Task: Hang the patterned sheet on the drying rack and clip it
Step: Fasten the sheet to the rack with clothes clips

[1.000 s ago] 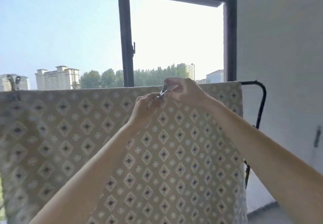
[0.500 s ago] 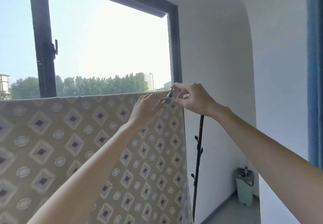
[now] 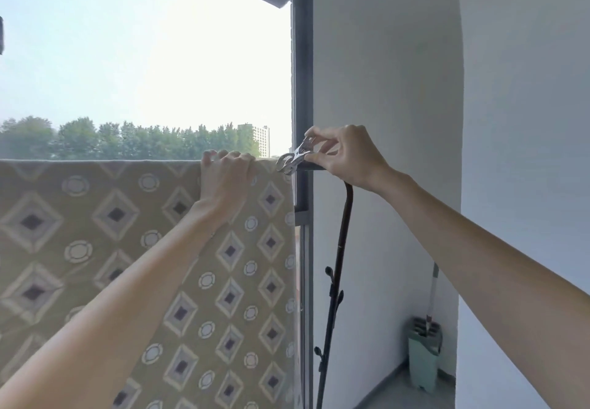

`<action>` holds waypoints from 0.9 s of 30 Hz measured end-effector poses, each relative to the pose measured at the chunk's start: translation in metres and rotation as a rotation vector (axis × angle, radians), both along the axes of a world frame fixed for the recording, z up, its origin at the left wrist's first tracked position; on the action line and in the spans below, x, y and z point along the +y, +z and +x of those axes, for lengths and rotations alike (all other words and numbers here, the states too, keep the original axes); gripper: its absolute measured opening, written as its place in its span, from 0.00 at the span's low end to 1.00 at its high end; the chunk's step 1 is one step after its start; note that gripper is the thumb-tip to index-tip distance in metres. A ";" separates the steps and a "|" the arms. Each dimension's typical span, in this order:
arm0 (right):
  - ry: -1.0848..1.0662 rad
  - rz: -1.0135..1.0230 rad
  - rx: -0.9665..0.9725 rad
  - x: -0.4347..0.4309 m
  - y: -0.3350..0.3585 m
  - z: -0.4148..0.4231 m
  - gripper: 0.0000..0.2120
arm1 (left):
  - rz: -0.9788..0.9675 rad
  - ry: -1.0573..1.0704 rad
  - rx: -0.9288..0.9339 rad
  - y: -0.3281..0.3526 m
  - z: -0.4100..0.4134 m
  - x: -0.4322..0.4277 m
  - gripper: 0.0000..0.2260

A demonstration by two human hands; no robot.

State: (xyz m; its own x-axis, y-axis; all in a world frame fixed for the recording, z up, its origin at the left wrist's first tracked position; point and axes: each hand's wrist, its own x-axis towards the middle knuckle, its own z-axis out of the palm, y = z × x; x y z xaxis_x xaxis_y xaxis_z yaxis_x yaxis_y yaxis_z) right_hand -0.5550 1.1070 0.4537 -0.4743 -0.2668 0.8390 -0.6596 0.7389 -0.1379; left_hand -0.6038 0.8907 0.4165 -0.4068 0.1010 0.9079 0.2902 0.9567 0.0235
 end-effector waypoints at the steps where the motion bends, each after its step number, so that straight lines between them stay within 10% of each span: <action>1: 0.015 0.011 0.009 -0.002 0.002 -0.006 0.16 | -0.006 0.006 0.020 0.000 -0.004 0.000 0.13; 17: 0.216 0.233 0.067 -0.007 0.045 -0.049 0.11 | 0.041 -0.069 0.018 -0.005 -0.003 0.000 0.10; 27: 0.280 0.348 -0.225 -0.040 0.062 -0.068 0.16 | 0.038 -0.077 -0.073 -0.003 0.013 -0.007 0.10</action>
